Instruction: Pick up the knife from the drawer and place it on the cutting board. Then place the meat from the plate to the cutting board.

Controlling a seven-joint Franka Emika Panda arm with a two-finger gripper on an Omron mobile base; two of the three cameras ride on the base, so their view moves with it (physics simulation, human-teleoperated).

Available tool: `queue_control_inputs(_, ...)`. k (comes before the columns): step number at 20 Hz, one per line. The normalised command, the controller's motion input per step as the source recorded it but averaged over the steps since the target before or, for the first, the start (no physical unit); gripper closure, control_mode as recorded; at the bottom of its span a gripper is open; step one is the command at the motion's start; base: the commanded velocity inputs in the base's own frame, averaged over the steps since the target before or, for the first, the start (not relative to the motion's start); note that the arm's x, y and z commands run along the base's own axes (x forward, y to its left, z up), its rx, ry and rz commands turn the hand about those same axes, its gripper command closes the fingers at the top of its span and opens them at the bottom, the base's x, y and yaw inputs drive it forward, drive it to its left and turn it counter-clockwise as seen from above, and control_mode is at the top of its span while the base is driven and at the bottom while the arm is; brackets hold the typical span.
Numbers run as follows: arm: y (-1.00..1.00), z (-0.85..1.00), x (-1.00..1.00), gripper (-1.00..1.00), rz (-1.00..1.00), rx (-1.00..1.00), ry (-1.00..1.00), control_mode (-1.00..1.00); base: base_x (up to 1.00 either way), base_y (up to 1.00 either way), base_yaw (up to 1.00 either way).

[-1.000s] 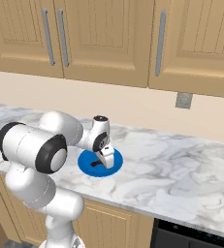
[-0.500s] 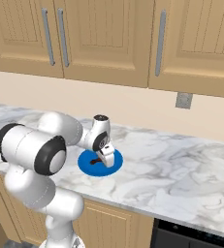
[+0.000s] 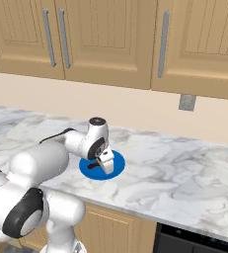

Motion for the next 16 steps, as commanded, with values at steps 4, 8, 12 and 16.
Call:
queue_control_inputs(4, 0.0, 0.78, -0.46, 1.0, 0.0, -0.02, -0.08, -1.0, 0.0, 0.0, 0.0)
queue_control_inputs(8, 0.0, 0.79, -0.31, 1.0, 0.0, -0.02, -0.02, -1.0, 0.0, 0.0, 0.0)
queue_control_inputs(12, -0.01, 0.77, -0.34, 1.0, 0.0, -0.01, 0.0, -1.0, 0.0, 0.0, 0.0)
queue_control_inputs(16, 0.0, 0.51, -0.46, 1.0, 0.0, 0.0, -0.05, -1.0, 0.0, 0.0, 0.0)
